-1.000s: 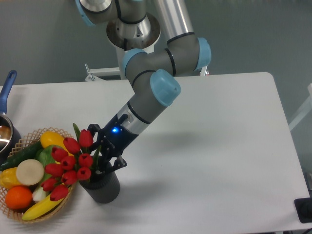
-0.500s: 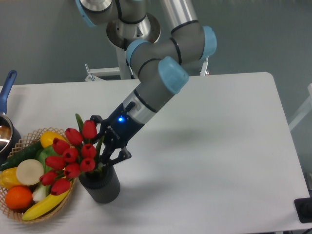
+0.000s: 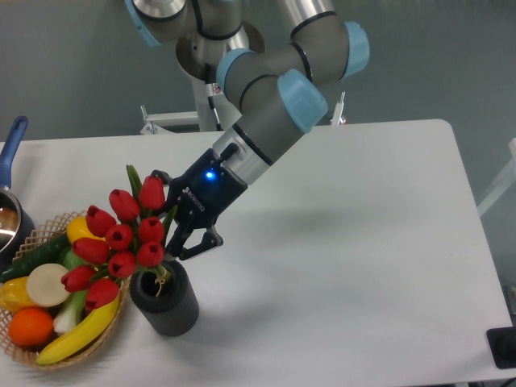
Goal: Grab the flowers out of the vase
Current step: 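Lift the gripped tulip bunch up and out of the black vase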
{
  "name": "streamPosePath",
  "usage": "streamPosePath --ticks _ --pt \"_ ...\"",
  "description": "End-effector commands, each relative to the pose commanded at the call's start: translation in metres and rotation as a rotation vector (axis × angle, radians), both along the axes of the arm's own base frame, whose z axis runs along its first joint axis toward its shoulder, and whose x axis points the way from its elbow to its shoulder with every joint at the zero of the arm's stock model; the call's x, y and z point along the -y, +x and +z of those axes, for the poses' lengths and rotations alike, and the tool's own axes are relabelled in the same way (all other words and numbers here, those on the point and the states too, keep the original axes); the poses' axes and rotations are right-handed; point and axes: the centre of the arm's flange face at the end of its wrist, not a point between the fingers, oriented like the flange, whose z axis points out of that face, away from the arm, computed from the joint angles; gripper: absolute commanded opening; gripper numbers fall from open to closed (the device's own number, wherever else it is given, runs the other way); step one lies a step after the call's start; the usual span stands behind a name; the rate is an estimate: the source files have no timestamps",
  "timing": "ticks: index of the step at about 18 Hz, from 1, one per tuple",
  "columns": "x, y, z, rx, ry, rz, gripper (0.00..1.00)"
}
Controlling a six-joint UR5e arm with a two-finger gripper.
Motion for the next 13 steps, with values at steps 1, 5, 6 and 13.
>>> streamPosePath --ticks 1,5,6,13 --pt "0.000 0.001 0.005 0.006 0.011 -0.002 0.51" --pt "-0.004 -0.005 0.033 0.049 0.015 0.028 0.51" --pt "-0.005 -0.006 0.037 0.048 0.017 0.030 0.51" --pt "0.003 -0.012 0.051 0.079 0.040 0.045 0.51"
